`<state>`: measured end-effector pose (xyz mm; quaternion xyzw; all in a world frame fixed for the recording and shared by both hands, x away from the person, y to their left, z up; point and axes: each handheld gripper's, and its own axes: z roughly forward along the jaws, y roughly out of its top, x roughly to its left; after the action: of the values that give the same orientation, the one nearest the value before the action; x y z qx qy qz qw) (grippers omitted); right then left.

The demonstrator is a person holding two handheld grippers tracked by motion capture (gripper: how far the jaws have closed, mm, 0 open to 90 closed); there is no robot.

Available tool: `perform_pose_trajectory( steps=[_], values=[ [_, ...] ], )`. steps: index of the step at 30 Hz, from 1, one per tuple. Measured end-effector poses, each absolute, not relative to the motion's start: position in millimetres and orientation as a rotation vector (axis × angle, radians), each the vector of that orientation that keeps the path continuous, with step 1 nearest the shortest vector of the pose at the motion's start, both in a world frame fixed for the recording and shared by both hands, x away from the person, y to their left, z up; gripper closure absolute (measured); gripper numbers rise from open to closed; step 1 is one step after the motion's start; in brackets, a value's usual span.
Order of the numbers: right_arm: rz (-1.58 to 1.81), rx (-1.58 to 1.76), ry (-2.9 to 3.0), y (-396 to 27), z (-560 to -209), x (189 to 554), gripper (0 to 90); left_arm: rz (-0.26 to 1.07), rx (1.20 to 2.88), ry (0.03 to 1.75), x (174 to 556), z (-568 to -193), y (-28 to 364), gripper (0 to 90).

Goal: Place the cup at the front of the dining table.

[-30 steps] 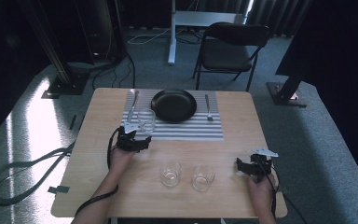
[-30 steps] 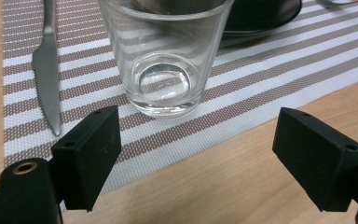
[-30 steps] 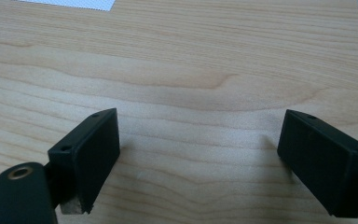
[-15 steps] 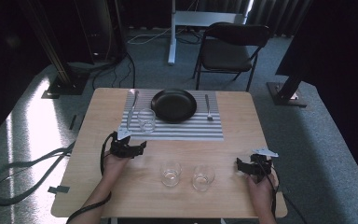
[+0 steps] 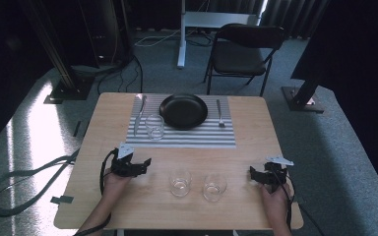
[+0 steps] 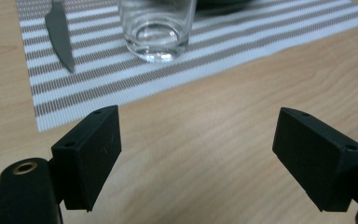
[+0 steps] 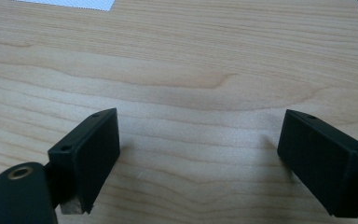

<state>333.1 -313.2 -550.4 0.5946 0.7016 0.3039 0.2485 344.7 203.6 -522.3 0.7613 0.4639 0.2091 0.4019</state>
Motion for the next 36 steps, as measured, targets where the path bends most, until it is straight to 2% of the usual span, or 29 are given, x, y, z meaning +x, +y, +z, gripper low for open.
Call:
perform_pose_trajectory(
  steps=[36],
  values=[
    [0.827, 1.623, 1.911, -313, -550, 333, 12.3, 0.545, 1.925, 1.266, 293, -538, 260, 15.9]
  ],
)
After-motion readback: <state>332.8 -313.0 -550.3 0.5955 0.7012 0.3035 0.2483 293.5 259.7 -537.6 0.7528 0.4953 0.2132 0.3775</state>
